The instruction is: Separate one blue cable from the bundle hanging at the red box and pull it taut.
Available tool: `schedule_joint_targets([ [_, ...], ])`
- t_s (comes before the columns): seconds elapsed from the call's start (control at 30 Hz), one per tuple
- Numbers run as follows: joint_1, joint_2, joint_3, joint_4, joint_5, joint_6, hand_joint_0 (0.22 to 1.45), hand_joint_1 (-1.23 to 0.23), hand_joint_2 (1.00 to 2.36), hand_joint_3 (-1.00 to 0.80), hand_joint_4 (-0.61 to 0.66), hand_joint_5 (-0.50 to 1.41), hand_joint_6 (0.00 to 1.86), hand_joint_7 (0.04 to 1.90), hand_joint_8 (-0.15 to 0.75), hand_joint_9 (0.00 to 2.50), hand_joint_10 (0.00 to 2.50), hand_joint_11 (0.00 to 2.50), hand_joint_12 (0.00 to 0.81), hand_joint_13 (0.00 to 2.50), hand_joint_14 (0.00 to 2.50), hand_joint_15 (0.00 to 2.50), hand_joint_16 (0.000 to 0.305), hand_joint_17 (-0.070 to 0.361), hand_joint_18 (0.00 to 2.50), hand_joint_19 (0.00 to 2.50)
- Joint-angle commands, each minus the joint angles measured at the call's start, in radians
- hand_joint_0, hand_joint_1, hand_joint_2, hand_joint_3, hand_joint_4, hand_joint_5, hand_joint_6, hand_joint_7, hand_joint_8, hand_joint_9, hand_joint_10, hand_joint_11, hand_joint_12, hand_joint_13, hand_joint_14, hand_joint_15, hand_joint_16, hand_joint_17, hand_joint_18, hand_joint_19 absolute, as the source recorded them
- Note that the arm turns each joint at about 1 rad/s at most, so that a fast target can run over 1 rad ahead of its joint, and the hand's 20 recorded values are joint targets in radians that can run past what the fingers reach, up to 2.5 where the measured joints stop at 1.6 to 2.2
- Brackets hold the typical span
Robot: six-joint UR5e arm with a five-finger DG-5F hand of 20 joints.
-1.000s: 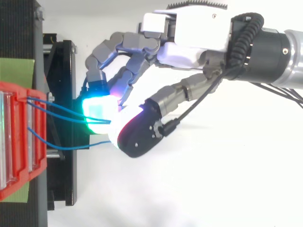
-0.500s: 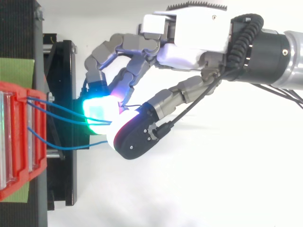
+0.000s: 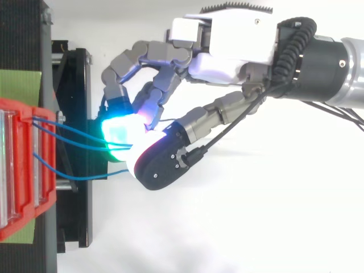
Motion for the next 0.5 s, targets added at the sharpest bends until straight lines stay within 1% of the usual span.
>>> schedule_joint_targets([
  [0.0, 0.0, 0.0, 0.0, 0.0, 0.001, 0.0, 0.75, -0.83, 1.02, -0.25, -0.02, -0.21, 0.96, 1.23, 0.315, 1.17, 0.01, 1.32, 0.363, 1.0, 0.02, 0.81, 0.046, 0.104, 0.69, 0.51],
  [0.07, 0.0, 0.0, 0.0, 0.0, 0.001, -0.002, 0.72, -0.79, 1.01, -0.34, 0.01, -0.21, 0.96, 1.16, 0.323, 1.2, 0.01, 1.35, 0.365, 1.01, 0.03, 0.82, 0.046, 0.104, 0.7, 0.5],
  [0.1, 0.0, 0.0, 0.0, 0.0, 0.001, -0.002, 0.68, -0.74, 1.01, -0.42, 0.04, -0.2, 0.95, 1.13, 0.329, 1.23, 0.01, 1.36, 0.368, 1.02, 0.03, 0.82, 0.047, 0.105, 0.71, 0.5],
  [0.13, 0.0, 0.0, 0.0, 0.0, 0.001, -0.002, 0.67, -0.71, 1.0, -0.46, 0.06, -0.19, 0.94, 1.13, 0.331, 1.23, 0.01, 1.36, 0.373, 1.02, 0.02, 0.84, 0.047, 0.105, 0.71, 0.51],
  [0.17, 0.0, 0.0, 0.0, 0.0, 0.001, -0.002, 0.67, -0.71, 1.0, -0.47, 0.07, -0.19, 0.94, 1.12, 0.328, 1.23, 0.01, 1.36, 0.372, 1.02, 0.02, 0.83, 0.047, 0.106, 0.71, 0.52],
  [0.27, 0.0, 0.0, 0.0, 0.0, 0.001, -0.002, 0.63, -0.61, 1.0, -0.5, 0.1, -0.18, 0.93, 1.16, 0.332, 1.24, 0.01, 1.37, 0.38, 1.02, 0.02, 0.84, 0.047, 0.106, 0.7, 0.53],
  [0.37, 0.0, 0.0, 0.0, 0.0, 0.003, -0.002, 0.62, -0.6, 1.0, -0.49, 0.11, -0.17, 0.93, 1.19, 0.331, 1.24, 0.01, 1.37, 0.382, 1.02, 0.02, 0.83, 0.047, 0.106, 0.7, 0.53],
  [0.4, 0.0, 0.0, 0.0, 0.0, 0.003, -0.002, 0.64, -0.62, 1.0, -0.44, 0.09, -0.17, 0.94, 1.19, 0.341, 1.23, 0.01, 1.36, 0.383, 1.0, 0.02, 0.84, 0.048, 0.107, 0.69, 0.53],
  [0.47, 0.0, 0.0, -0.002, 0.0, 0.003, -0.002, 0.66, -0.7, 1.02, -0.32, 0.08, -0.17, 0.94, 1.2, 0.338, 1.21, 0.01, 1.35, 0.381, 0.99, 0.02, 0.81, 0.048, 0.107, 0.69, 0.53],
])
